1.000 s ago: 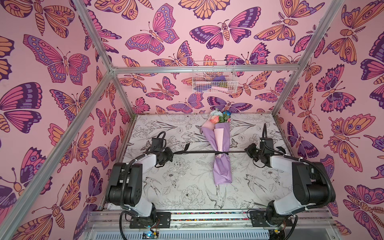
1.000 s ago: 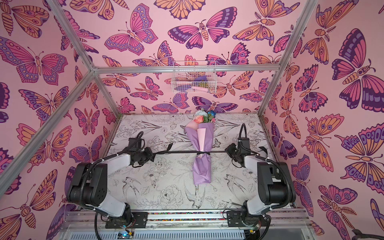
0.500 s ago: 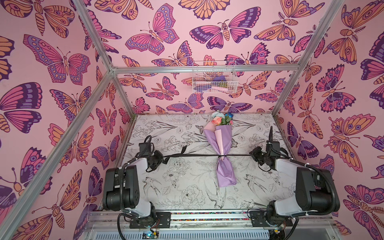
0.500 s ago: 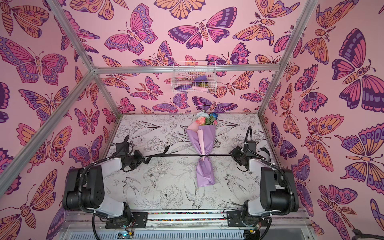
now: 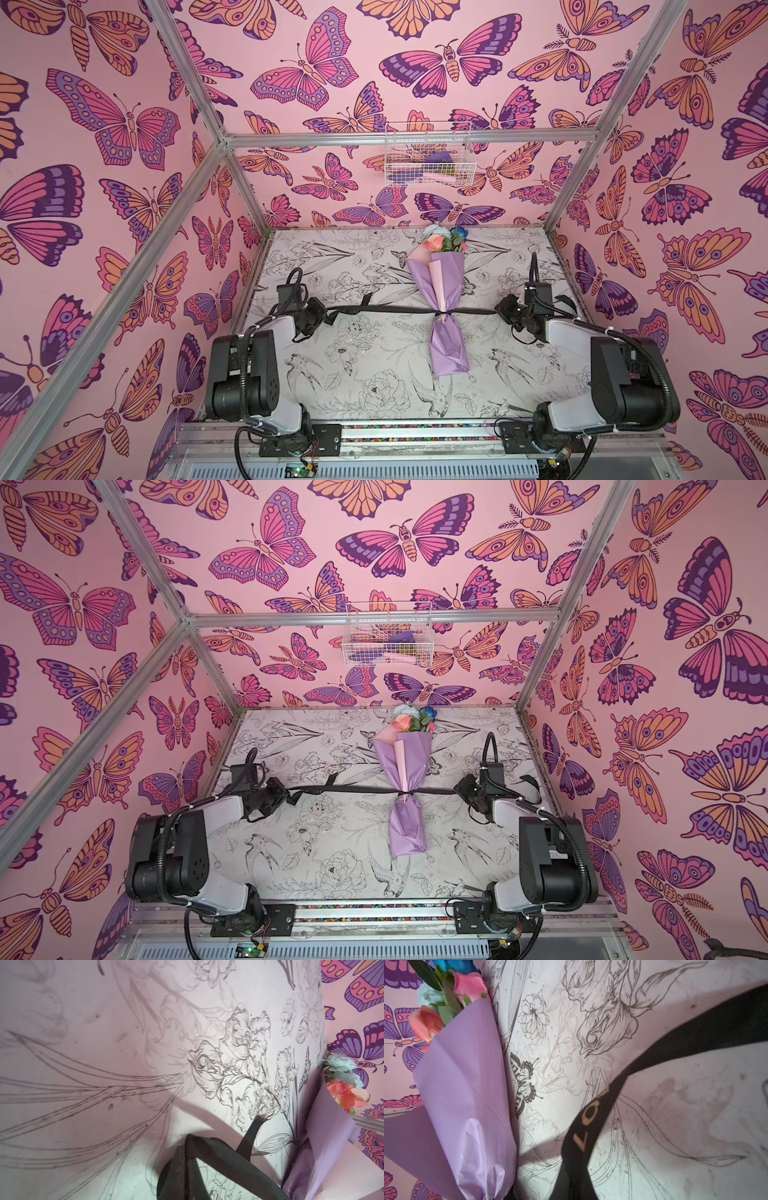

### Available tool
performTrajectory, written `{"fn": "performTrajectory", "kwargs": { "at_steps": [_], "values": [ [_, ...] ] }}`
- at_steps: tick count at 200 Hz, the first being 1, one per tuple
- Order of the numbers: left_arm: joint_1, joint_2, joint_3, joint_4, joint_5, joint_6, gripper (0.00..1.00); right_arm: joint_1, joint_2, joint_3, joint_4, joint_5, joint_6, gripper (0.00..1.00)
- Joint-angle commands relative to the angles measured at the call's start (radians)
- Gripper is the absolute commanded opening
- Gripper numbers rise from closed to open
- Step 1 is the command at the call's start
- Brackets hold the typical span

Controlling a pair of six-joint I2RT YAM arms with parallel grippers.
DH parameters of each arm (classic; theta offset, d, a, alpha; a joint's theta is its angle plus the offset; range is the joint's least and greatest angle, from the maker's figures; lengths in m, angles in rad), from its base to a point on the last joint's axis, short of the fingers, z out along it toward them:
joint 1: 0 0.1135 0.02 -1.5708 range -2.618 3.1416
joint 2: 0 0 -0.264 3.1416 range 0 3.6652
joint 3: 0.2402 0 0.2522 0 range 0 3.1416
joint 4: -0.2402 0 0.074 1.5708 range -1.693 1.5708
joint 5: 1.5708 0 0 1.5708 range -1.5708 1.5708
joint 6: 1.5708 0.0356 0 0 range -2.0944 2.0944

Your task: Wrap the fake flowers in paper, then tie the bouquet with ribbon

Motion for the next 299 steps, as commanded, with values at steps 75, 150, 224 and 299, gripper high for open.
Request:
{"fn": "performTrajectory", "kwargs": {
  "at_steps": [75,150,224,299],
  "values": [
    [-0.181,-0.16,0.07,-0.062,0.05,0.032,0.87,0.064,-0.111,0.057,-0.121,0.043,-0.034,0.17],
    [-0.217,-0.315,0.176,-0.3,-0.123,0.151,0.99,0.064,-0.285,0.099,-0.402,0.081,-0.121,0.45],
    [-0.204,-0.436,0.297,-0.449,-0.409,0.286,0.99,0.378,-0.298,0.363,-0.638,0.192,-0.43,0.47],
    [-0.136,-0.415,0.261,-0.421,-0.263,0.202,0.99,0.773,0.239,0.846,-0.873,0.276,-0.726,0.49]
  ]
}}
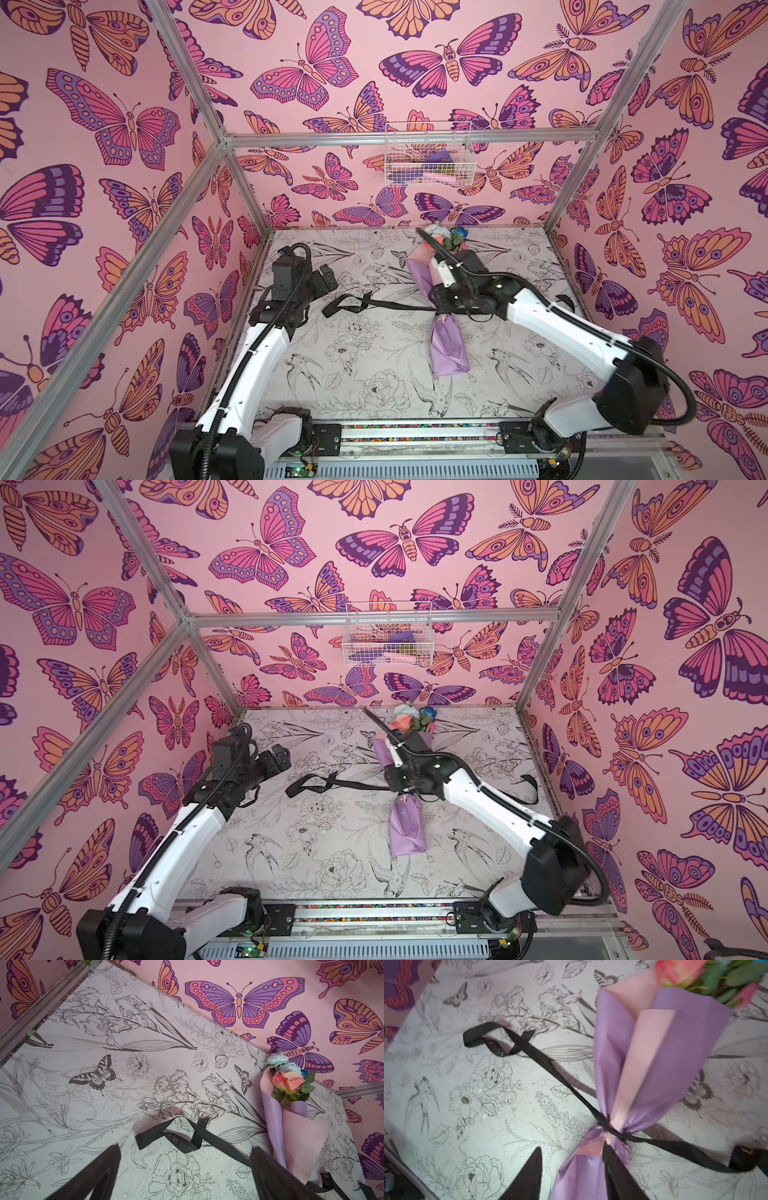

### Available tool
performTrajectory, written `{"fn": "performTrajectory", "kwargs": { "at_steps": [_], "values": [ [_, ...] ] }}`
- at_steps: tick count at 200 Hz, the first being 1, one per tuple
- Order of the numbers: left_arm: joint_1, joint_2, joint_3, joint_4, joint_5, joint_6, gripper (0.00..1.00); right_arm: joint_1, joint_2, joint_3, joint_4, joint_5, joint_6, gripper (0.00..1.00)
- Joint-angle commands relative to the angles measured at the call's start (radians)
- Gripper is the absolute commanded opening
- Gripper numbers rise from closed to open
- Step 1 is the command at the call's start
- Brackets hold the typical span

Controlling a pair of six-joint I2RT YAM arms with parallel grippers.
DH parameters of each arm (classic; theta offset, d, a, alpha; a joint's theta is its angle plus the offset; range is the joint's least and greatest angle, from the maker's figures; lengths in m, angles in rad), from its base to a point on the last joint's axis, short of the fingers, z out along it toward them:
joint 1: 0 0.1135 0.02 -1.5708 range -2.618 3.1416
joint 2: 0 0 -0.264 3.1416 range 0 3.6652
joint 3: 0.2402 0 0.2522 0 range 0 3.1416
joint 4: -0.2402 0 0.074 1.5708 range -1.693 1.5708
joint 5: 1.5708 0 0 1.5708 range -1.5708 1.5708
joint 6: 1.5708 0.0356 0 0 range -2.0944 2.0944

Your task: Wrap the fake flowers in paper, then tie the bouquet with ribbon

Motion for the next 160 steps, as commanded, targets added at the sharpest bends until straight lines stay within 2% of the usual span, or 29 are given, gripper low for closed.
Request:
{"fn": "performTrajectory", "kwargs": {
  "at_steps": [1,40,89,122,160],
  "values": [
    [0.04,0.004,-0.027,-0.004,0.059,-0.035,0.99,0.062,0.147,0.127,-0.151,0.044,-0.157,0.49],
    [0.119,-0.035,-0.086,0.02,0.118,-0.083,0.99,0.133,0.4,0.344,-0.265,0.11,-0.275,0.5],
    [0.144,-0.039,-0.122,0.045,0.172,-0.09,0.99,0.137,0.623,0.553,-0.345,0.199,-0.369,0.52],
    [0.147,-0.022,-0.132,0.062,0.201,-0.098,0.99,0.137,0.722,0.631,-0.38,0.184,-0.396,0.53],
    [0.147,-0.015,-0.14,0.081,0.218,-0.108,0.99,0.135,0.769,0.657,-0.366,0.213,-0.383,0.52]
  ]
}}
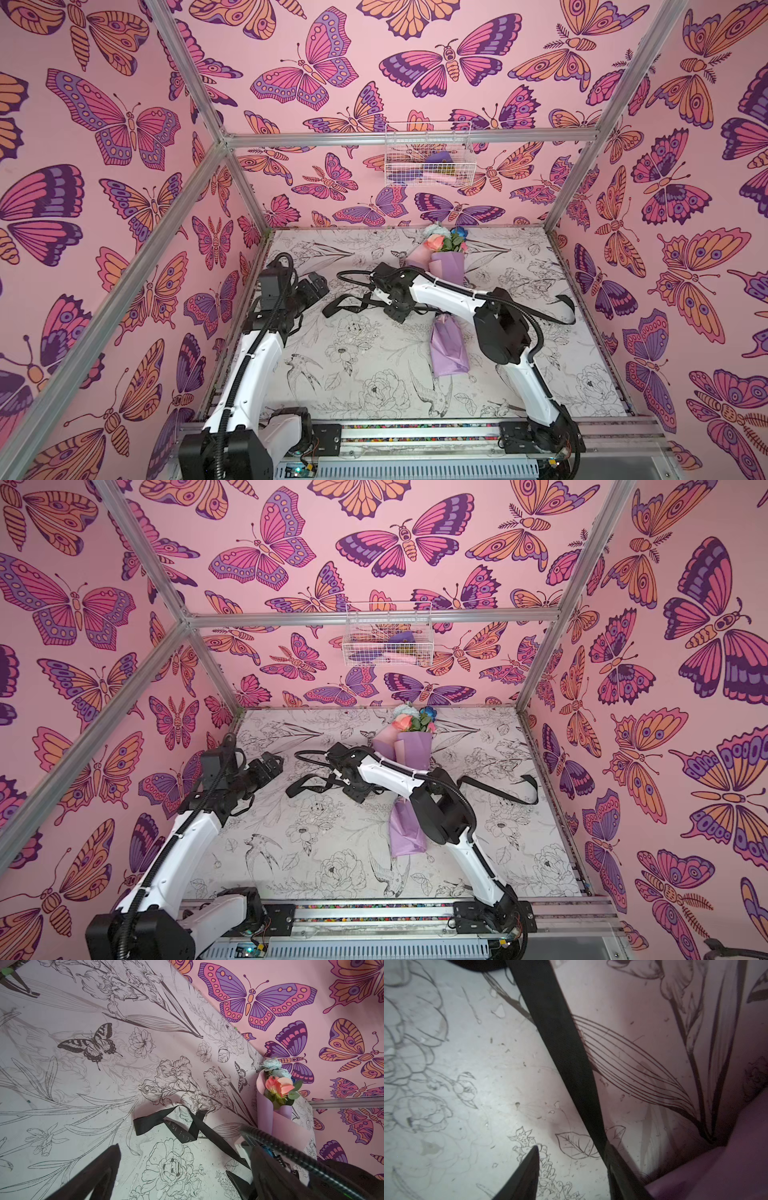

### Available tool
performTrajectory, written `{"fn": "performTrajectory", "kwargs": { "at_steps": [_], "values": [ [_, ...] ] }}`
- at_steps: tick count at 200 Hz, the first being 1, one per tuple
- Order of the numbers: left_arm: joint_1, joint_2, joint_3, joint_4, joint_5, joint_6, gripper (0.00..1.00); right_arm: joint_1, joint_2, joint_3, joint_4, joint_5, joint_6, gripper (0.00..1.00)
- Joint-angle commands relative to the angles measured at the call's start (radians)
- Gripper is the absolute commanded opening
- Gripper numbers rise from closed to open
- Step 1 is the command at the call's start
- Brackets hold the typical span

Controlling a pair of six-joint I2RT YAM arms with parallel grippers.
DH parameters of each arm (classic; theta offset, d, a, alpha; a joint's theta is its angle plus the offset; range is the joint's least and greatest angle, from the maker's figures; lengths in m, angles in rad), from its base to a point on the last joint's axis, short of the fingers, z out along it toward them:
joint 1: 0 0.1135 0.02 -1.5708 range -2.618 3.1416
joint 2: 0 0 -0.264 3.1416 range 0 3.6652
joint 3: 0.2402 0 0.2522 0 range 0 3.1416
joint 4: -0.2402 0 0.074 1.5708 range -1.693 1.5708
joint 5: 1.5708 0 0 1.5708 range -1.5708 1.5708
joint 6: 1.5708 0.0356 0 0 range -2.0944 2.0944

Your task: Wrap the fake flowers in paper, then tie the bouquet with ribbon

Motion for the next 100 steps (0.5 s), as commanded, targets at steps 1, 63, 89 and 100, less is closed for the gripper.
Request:
{"fn": "performTrajectory", "kwargs": {
  "at_steps": [1,63,89,100],
  "values": [
    [0.007,0.008,-0.023,0.022,0.03,-0.012,0.99,-0.002,0.026,0.038,-0.043,0.03,-0.028,0.52],
    [0.008,0.006,-0.03,0.036,0.052,-0.004,0.99,-0.024,-0.032,-0.005,0.012,0.069,0.039,0.0],
    [0.006,0.014,-0.041,0.084,0.11,0.024,1.0,-0.047,-0.153,-0.095,0.089,0.043,0.088,0.0],
    [0.004,0.024,-0.05,0.118,0.147,0.031,0.99,-0.063,-0.209,-0.142,0.126,0.015,0.113,0.0]
  ]
}}
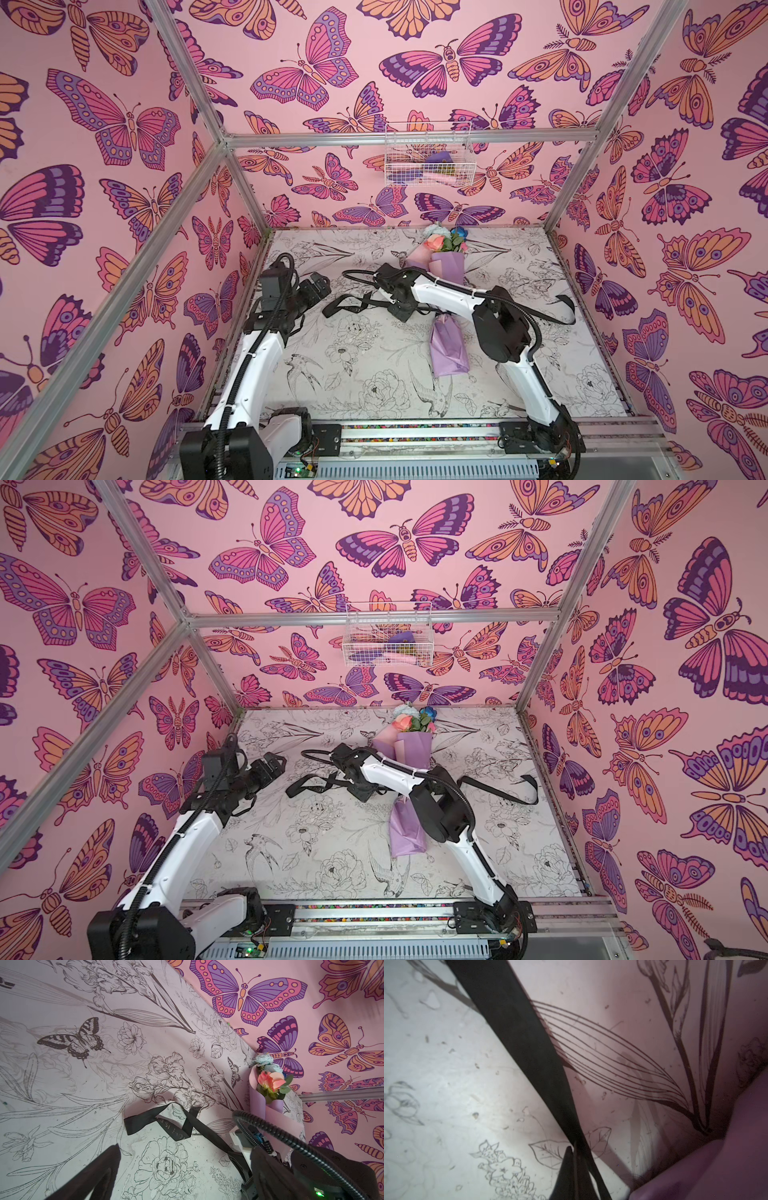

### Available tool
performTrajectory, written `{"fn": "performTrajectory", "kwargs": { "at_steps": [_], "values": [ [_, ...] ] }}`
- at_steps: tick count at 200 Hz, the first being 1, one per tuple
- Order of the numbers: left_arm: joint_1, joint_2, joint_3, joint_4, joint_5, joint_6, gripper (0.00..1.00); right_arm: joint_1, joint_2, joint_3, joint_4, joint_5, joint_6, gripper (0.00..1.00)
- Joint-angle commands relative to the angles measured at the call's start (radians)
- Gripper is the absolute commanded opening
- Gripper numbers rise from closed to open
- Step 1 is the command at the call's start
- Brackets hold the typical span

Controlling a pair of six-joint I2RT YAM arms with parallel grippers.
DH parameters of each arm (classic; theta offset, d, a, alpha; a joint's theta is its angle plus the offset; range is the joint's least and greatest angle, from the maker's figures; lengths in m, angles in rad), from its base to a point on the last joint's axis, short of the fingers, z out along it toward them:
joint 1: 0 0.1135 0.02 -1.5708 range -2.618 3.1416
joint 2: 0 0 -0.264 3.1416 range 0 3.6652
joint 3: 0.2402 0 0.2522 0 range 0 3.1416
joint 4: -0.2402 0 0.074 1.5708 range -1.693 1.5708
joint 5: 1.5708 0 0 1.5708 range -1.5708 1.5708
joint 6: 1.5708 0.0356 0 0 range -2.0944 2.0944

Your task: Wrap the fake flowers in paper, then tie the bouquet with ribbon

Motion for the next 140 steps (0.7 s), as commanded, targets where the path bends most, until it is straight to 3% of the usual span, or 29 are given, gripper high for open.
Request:
{"fn": "performTrajectory", "kwargs": {
  "at_steps": [1,25,45,63,83,93,112,133,135,138,140],
  "values": [
    [0.003,0.02,-0.03,0.073,0.086,0.028,0.99,-0.033,-0.158,-0.06,0.078,-0.037,0.059,0.0],
    [-0.015,0.056,-0.041,0.14,0.154,0.049,0.95,-0.074,-0.257,-0.167,0.176,-0.123,0.1,0.0],
    [-0.062,0.116,-0.019,0.178,0.211,0.132,0.93,-0.094,-0.272,-0.176,0.159,-0.1,0.145,0.19],
    [-0.137,0.248,0.041,0.171,0.294,0.317,0.91,-0.108,-0.308,-0.21,0.175,-0.071,0.186,0.39],
    [-0.217,0.405,0.139,0.128,0.384,0.553,0.85,-0.122,-0.388,-0.284,0.208,-0.008,0.241,0.46],
    [-0.258,0.471,0.205,0.028,0.413,0.704,0.85,-0.136,-0.443,-0.331,0.223,0.011,0.269,0.49],
    [-0.354,0.543,0.29,-0.139,0.33,1.023,0.86,-0.171,-0.559,-0.421,0.236,0.031,0.312,0.53],
    [-0.415,0.618,0.344,-0.192,0.169,1.198,0.86,-0.215,-0.674,-0.52,0.242,0.071,0.341,0.58],
    [-0.417,0.625,0.352,-0.2,0.168,1.209,0.86,-0.218,-0.701,-0.528,0.242,0.078,0.344,0.65],
    [-0.418,0.636,0.36,-0.211,0.165,1.225,0.86,-0.224,-0.723,-0.541,0.242,0.086,0.349,0.92],
    [-0.42,0.64,0.366,-0.214,0.162,1.235,0.86,-0.227,-0.734,-0.549,0.243,0.096,0.352,0.99]
  ]
}}
